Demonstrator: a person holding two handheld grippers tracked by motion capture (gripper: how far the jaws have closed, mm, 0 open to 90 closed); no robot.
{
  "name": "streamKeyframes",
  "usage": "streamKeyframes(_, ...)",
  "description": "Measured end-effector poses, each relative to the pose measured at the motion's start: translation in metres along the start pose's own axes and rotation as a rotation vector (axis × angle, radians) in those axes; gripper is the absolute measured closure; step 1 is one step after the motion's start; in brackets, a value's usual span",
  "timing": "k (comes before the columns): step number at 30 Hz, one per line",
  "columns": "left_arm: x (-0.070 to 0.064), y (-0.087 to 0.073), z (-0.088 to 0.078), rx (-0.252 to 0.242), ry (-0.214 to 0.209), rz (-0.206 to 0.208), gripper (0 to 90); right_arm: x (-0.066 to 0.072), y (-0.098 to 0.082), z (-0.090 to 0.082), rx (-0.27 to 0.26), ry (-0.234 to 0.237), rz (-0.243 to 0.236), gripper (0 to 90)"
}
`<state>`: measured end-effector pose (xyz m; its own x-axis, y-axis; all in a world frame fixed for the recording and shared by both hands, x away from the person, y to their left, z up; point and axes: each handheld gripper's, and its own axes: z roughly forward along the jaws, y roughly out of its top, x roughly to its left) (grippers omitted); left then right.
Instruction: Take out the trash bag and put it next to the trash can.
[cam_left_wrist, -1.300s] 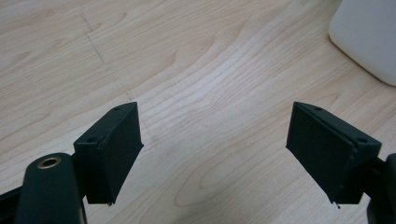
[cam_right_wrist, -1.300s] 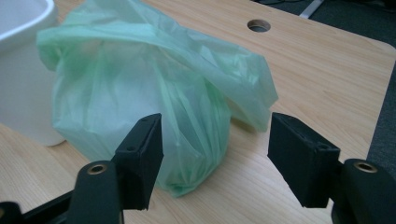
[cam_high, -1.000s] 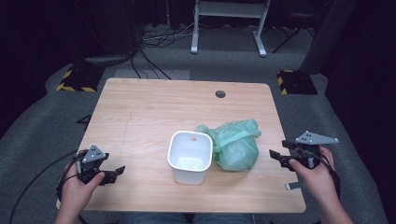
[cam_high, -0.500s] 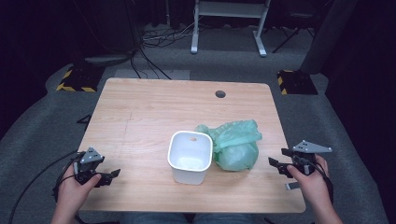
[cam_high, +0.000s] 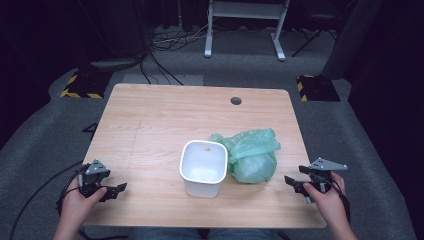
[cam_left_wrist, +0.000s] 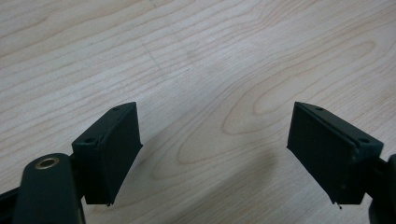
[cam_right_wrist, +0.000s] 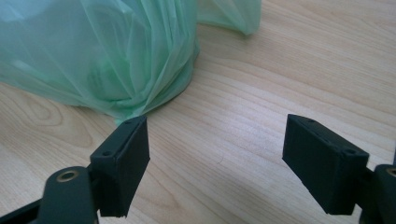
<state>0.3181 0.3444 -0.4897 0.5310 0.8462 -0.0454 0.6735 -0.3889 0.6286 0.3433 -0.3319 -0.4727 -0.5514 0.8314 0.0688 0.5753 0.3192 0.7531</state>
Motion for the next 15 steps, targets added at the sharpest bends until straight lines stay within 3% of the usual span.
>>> streamKeyframes(8, 0.003, -0.003, 0.005, -0.006, -0.006, -0.018, 16.7, 0.004, -0.010, 0.009, -0.011, 0.003, -0.001, 23.5)
streamKeyframes(15, 0.005, -0.005, 0.009, -0.046, 0.018, 0.020, 15.6, 0.006, -0.015, 0.017, -0.017, -0.024, -0.015, 22.5)
